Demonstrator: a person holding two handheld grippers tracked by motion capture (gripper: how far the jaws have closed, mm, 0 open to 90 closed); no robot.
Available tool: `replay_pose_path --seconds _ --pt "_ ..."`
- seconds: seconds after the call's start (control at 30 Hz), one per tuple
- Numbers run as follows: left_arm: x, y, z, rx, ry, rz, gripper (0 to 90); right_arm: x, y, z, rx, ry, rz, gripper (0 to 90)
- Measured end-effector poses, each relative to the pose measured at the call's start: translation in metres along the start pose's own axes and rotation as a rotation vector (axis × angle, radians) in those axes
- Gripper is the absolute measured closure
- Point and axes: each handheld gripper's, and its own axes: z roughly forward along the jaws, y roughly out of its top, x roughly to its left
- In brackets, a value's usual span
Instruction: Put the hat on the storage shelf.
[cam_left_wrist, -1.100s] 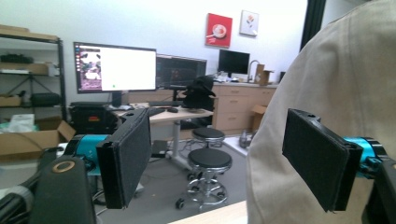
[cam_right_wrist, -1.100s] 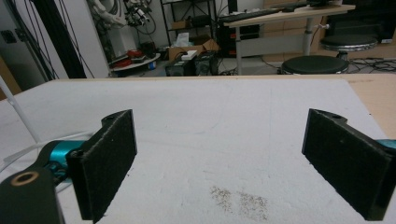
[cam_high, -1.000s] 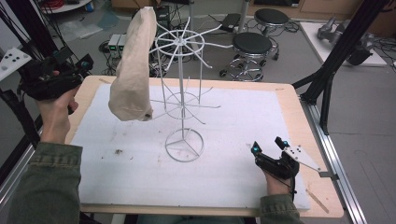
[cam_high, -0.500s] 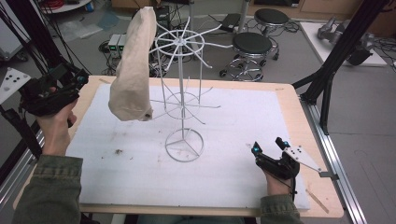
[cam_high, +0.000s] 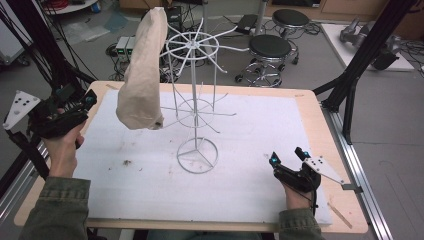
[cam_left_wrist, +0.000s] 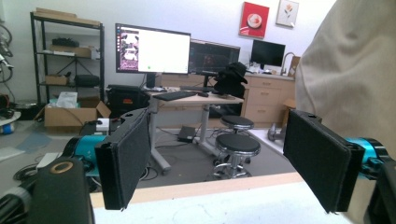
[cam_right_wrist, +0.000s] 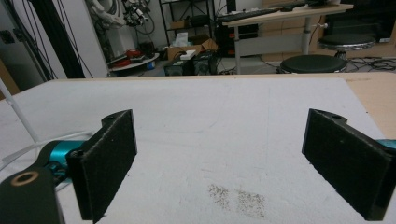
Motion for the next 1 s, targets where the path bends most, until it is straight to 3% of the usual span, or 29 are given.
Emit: replay_pose_path --seconds 0.53,0.8,1.0 --pt "-0.001 -0.048 -0.013 0.059 0.025 0.004 23.9 0.000 0.000 0.000 -0.001 0.000 0.001 9.3" --pt "0.003 -0.077 -0.020 0.075 0.086 -0.019 25.1 0.000 0.000 0.000 0.001 0.002 -0.001 9.3" --pt "0.004 -0.099 -0.029 0.088 0.105 0.002 24.3 0.000 -0.001 0.001 0.010 0.003 -0.002 9.3"
